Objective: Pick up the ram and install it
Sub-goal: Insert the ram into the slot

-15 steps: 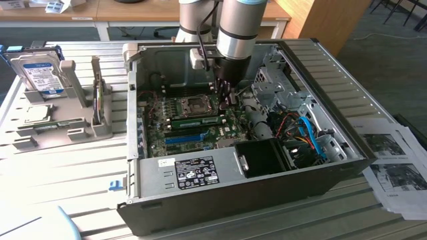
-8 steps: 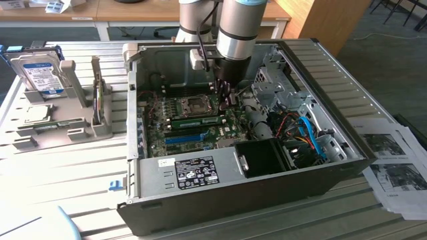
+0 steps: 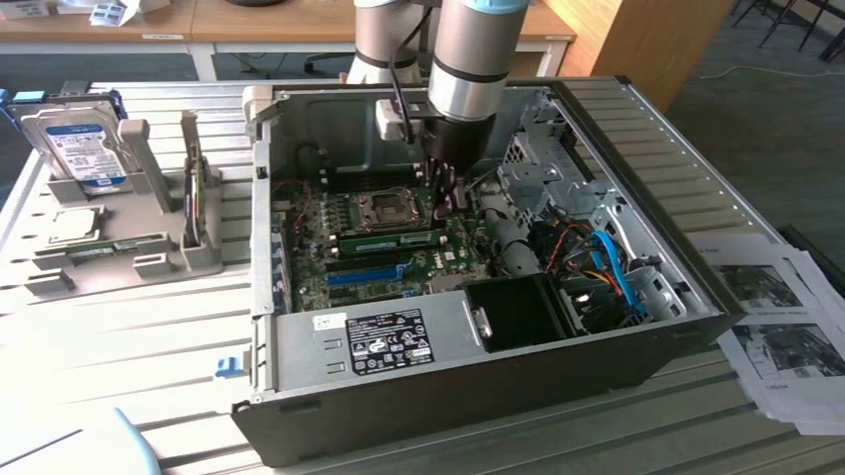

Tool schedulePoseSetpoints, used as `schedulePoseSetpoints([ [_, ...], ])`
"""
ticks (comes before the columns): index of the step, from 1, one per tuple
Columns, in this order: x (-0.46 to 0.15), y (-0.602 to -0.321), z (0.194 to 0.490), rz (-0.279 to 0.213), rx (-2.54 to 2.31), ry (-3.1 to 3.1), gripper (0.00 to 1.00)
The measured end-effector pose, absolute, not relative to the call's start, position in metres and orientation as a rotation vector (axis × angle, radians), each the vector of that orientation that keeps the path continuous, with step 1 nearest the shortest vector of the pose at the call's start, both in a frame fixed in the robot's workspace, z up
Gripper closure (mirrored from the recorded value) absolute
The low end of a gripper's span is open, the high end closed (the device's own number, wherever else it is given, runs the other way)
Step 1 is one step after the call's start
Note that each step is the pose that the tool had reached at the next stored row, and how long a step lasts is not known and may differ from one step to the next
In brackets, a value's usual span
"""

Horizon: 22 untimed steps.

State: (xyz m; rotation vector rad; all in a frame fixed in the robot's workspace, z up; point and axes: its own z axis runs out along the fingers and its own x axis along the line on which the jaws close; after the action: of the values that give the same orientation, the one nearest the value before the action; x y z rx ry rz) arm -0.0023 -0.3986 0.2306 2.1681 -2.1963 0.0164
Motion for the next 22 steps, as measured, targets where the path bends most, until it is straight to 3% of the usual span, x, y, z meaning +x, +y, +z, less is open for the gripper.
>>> schedulePoseSetpoints([
  [22,-0.0022,-0.3986,0.2250,0.016,2.168,-2.196,0.91],
])
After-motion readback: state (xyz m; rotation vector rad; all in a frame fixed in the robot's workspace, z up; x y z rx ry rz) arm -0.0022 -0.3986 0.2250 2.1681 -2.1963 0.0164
